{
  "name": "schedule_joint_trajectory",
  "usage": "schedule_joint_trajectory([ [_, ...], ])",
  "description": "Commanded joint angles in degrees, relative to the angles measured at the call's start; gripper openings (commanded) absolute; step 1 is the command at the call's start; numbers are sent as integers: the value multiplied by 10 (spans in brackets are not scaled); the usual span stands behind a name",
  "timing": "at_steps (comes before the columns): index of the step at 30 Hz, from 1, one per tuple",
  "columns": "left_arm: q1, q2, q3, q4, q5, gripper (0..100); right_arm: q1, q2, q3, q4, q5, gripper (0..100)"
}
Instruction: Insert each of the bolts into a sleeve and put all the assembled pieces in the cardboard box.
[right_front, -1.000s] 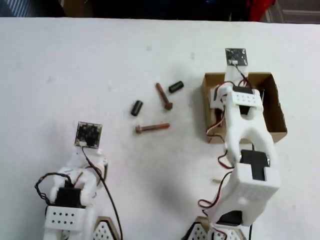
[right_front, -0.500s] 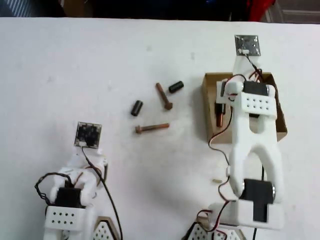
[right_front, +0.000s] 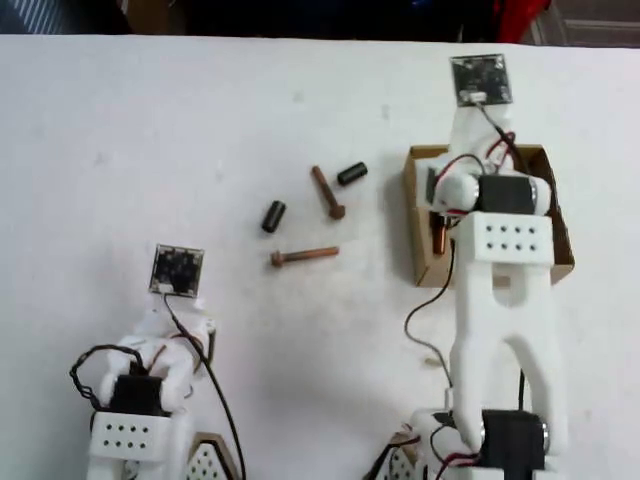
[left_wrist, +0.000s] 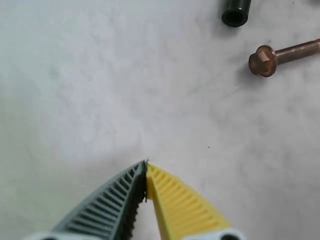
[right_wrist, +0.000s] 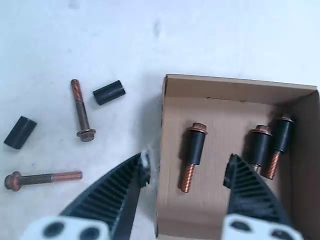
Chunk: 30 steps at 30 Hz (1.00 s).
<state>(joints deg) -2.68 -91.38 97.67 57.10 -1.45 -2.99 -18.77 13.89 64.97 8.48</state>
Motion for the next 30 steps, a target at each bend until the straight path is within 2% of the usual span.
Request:
schedule_joint_trajectory([
  [1,-3,-4,-4,2,6,23,-44,-36,-25,22,4,223],
  [10,-3,-4,-4,2,5,23,-140,-34,-25,56,3,223],
  [17,-5,-4,-4,2,5,23,-174,-34,-22,32,3,223],
  [21,-5,-4,-4,2,5,23,-173,-34,15,-36,7,223],
  [27,-5,-4,-4,2,5,23,-170,-34,114,-214,11,223],
  [30,-6,-4,-4,2,5,23,-170,-34,157,-290,83,223],
])
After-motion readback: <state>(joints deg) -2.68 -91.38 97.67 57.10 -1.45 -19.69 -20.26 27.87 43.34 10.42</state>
